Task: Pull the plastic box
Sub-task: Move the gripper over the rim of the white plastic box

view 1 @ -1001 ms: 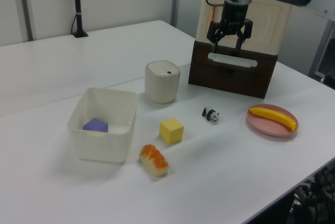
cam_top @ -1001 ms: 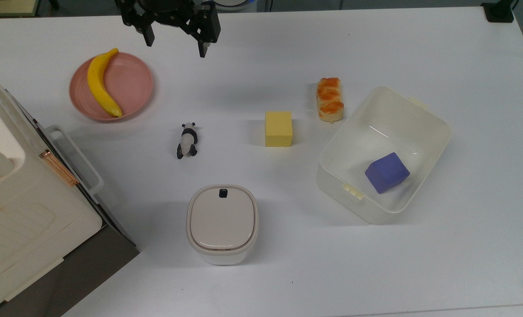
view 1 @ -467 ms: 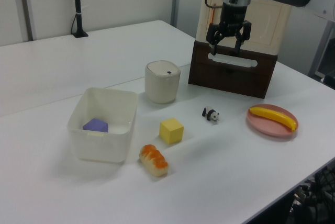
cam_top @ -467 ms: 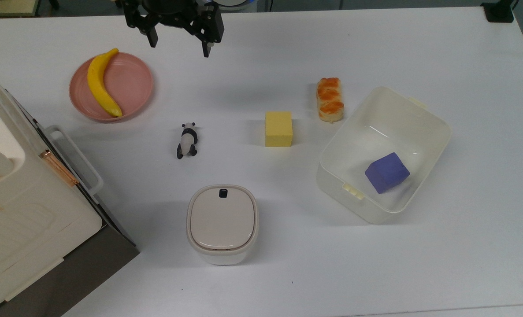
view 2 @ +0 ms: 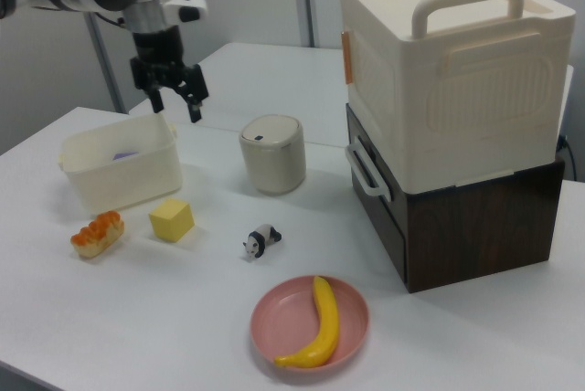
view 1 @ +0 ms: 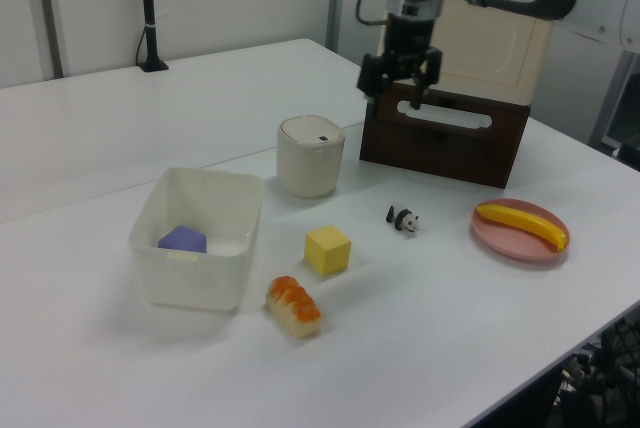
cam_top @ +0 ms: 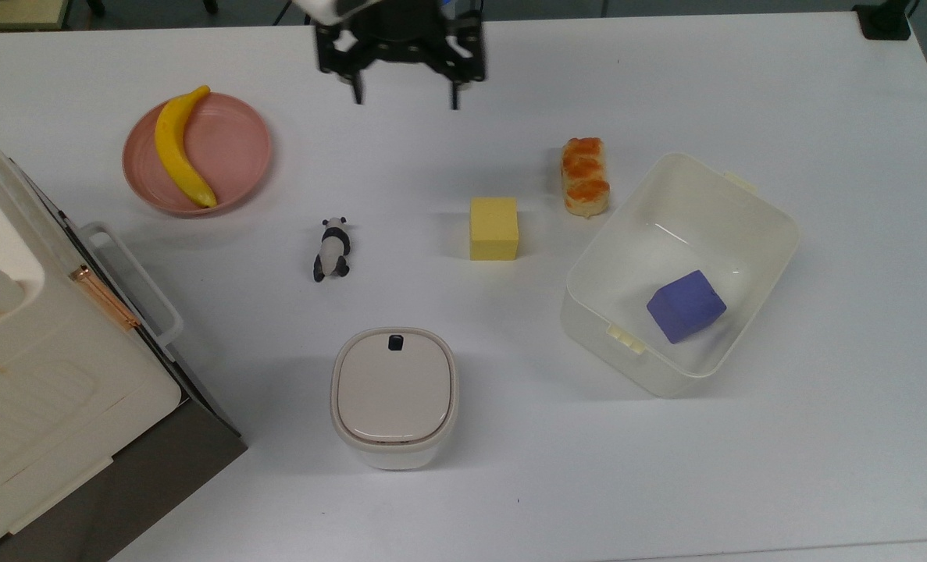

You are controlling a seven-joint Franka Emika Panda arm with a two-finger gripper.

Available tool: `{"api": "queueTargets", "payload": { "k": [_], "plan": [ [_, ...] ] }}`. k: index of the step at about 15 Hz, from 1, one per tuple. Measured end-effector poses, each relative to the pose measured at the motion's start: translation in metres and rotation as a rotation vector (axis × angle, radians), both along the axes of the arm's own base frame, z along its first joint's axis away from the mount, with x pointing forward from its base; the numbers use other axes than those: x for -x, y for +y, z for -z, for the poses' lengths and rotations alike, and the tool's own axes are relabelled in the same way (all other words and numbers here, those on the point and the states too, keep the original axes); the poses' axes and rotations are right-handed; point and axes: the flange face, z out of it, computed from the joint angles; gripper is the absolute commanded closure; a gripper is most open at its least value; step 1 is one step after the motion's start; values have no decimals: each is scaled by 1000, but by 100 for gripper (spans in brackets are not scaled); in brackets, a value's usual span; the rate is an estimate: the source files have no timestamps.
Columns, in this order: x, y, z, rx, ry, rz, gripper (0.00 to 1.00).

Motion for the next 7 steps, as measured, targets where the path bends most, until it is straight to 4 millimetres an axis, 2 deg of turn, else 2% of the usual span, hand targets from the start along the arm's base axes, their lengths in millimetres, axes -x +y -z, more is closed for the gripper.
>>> {"api": "queueTargets", "payload": {
  "k": [2, 5, 7],
  "plan": [
    [-8, 37, 7, -23, -45, -52, 0],
    [-30, 71, 28, -47, -137, -95, 0],
    [-38, 89, 42, -53, -157, -119, 0]
  ]
}}
